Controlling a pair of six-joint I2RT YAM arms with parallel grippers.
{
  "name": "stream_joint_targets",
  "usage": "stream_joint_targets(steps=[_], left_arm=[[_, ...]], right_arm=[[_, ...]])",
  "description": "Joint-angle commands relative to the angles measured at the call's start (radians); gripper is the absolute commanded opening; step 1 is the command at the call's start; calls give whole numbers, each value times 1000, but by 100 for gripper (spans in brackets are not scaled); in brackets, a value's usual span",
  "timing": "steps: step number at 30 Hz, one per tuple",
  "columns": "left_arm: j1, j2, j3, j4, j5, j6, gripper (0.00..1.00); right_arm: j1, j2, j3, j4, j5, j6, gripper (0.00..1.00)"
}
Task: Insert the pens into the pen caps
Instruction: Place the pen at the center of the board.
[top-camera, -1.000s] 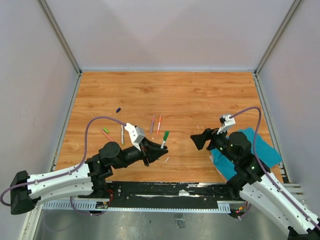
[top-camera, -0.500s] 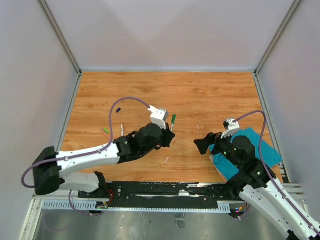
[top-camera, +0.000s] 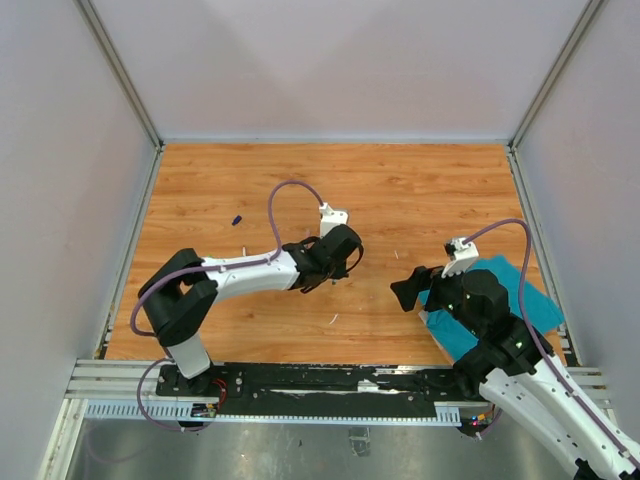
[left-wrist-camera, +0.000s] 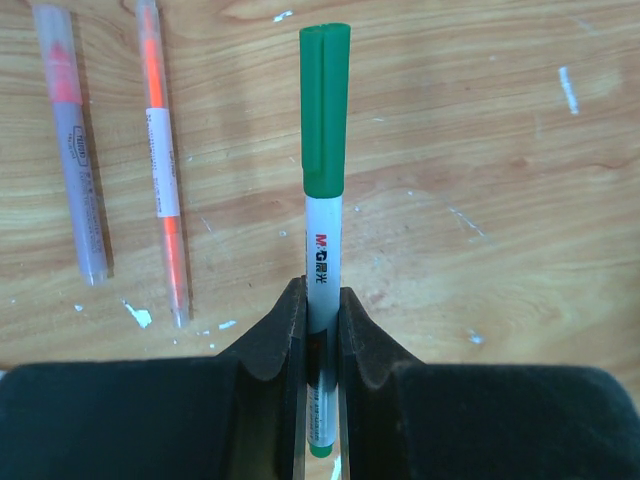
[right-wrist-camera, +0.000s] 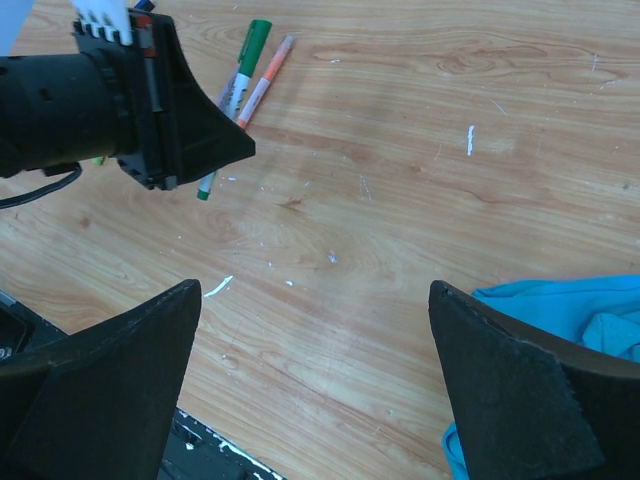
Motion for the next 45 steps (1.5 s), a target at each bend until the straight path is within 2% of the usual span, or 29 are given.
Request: stream_joint_targets(steps=[1,10,25,37,45], left_arm=[[25,83,62,-11,-9,-11,2],[52,205,153,-73,-56,10,6],[87,244,149,-70,-52,55,11],[102,261,123,-58,-53,44,27],[102,253,109,-50,-54,42,25]], right_arm=[[-13,-9,28,-25,0,1,95],[-13,-2,17,-34,-39,3,95],[-13,38,7,-8,-85,17,95],[-14,61,-5,33,-117,45,95],[-13,53,-13,38,-113,67,95]])
